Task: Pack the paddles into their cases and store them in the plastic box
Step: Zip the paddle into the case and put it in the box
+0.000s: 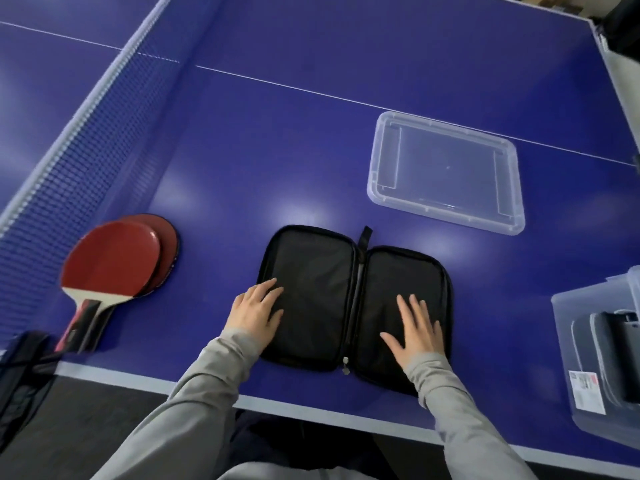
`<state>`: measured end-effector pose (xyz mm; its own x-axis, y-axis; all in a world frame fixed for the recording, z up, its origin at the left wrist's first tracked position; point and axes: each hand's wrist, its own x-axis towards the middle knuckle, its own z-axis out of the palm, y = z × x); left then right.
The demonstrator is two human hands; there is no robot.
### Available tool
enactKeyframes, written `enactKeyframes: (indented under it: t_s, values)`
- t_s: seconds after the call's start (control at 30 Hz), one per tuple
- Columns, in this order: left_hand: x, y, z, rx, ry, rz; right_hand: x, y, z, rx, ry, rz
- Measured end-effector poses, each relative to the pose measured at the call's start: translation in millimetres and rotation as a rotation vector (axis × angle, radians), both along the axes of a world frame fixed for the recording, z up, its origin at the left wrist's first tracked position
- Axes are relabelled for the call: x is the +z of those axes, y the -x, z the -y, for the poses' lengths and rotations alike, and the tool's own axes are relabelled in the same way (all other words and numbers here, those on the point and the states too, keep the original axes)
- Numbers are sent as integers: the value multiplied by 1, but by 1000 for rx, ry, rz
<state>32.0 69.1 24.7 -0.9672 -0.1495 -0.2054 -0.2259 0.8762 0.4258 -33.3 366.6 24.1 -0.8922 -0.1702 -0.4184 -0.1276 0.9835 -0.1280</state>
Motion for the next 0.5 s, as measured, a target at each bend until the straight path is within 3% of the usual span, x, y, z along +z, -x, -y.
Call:
enactKeyframes:
  t_s: [0.13,0.27,0.4,0.5]
  values:
    - [14,-43,71,192,113,-225,8,-15,10,-137,96,-62]
    - [11,-92,148,531,205,-220,11,-29,20,-264,129,-75]
    - [3,-120,199,778,156,-30,12,-36,29,-311,128,-59]
    - [-2,-120,215,826,83,174,12,-39,33,-321,102,-39]
